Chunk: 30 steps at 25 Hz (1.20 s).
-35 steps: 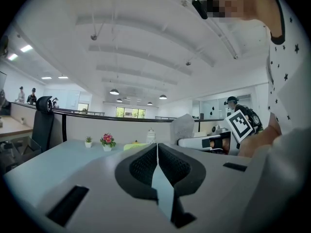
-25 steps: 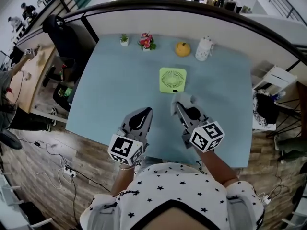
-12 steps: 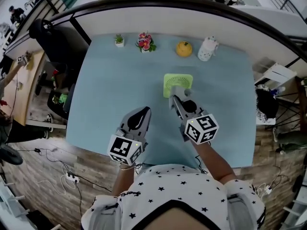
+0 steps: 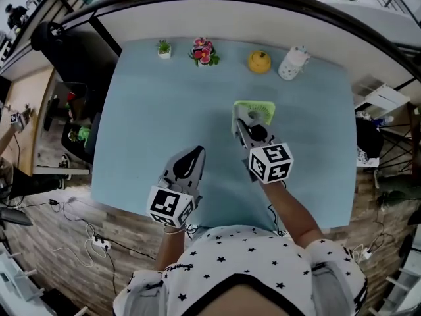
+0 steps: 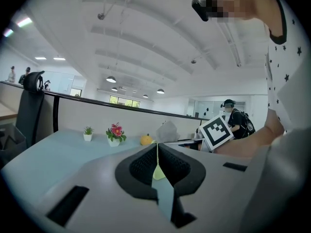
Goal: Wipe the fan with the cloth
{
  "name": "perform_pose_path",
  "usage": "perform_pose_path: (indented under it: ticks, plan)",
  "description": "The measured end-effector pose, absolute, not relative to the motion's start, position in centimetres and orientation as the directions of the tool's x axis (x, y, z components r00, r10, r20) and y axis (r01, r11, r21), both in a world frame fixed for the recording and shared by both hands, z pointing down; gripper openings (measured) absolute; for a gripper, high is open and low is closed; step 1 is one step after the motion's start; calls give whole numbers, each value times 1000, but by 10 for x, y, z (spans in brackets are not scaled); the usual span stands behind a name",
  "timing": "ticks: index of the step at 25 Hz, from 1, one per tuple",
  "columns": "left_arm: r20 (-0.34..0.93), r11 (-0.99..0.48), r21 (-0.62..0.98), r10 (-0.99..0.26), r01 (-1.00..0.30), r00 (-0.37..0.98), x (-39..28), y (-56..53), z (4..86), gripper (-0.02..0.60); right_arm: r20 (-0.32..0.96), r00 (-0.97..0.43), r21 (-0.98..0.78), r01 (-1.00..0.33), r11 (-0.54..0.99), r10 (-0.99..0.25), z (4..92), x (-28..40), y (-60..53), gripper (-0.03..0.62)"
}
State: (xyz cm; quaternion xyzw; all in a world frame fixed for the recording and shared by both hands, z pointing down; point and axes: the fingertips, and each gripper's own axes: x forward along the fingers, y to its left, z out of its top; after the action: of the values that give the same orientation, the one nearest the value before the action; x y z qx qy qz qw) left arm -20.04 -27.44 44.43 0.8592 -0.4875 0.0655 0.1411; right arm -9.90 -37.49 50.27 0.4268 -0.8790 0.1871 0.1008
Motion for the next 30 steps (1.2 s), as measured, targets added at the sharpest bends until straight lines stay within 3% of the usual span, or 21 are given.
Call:
perform_pose_path:
  ticks: [13, 30]
  plan:
    - [259, -455, 193, -831, -869, 492, -221, -274, 452, 32, 411, -575, -239, -817, 525, -708, 536, -110, -394, 49]
    - [252, -495, 189, -811, -848, 529, -194, -274, 446, 32, 395, -476, -250, -879, 406, -786, 529, -38, -405, 49]
